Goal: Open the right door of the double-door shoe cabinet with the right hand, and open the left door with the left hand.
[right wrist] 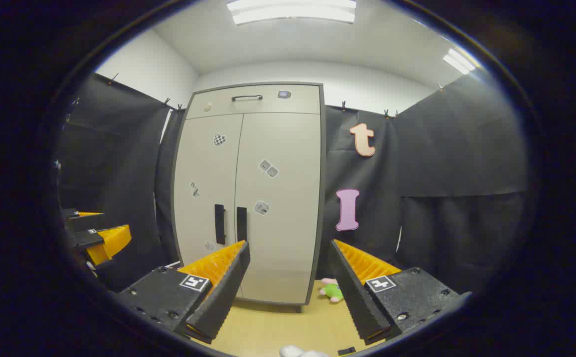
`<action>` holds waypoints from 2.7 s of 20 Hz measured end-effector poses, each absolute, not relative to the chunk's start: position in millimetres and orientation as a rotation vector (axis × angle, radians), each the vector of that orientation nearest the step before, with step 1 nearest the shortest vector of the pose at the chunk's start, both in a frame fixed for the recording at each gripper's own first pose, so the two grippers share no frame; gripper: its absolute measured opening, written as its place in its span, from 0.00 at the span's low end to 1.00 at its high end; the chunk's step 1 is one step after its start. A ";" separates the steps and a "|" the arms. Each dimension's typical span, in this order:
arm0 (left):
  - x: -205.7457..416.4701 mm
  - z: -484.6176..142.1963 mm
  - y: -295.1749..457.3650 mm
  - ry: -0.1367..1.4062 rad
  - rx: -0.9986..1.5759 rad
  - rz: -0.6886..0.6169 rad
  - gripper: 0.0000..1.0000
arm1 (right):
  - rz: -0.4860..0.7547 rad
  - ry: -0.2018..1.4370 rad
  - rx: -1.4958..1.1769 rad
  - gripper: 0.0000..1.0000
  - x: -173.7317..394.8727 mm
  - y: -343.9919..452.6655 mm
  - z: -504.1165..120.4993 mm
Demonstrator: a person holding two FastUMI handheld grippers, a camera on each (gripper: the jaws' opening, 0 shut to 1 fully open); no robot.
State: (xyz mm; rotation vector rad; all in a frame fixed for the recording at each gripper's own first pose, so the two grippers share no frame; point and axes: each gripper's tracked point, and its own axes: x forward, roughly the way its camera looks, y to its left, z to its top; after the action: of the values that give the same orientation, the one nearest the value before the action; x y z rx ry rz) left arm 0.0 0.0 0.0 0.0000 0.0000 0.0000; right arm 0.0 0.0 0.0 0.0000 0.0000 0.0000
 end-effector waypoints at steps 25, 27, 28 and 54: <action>-3.9 -14.2 24.0 0.019 0.025 -0.001 0.96 | -0.036 0.023 -0.033 0.99 30.2 14.5 -15.1; -7.9 -20.4 29.5 0.033 0.030 0.008 0.96 | -0.020 0.025 -0.026 1.00 44.2 27.2 -17.8; -9.9 -22.8 32.1 0.038 0.030 0.013 0.96 | -0.015 0.026 -0.027 1.00 51.8 32.9 -18.2; 0.7 -47.9 101.4 0.114 0.016 0.289 0.96 | 0.020 0.152 0.053 0.58 316.1 133.9 -73.1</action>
State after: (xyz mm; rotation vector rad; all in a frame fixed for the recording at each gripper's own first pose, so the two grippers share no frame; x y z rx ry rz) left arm 0.7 101.4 -47.9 0.0165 0.1136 0.2890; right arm 316.1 133.9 -73.1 0.0528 0.1525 0.0199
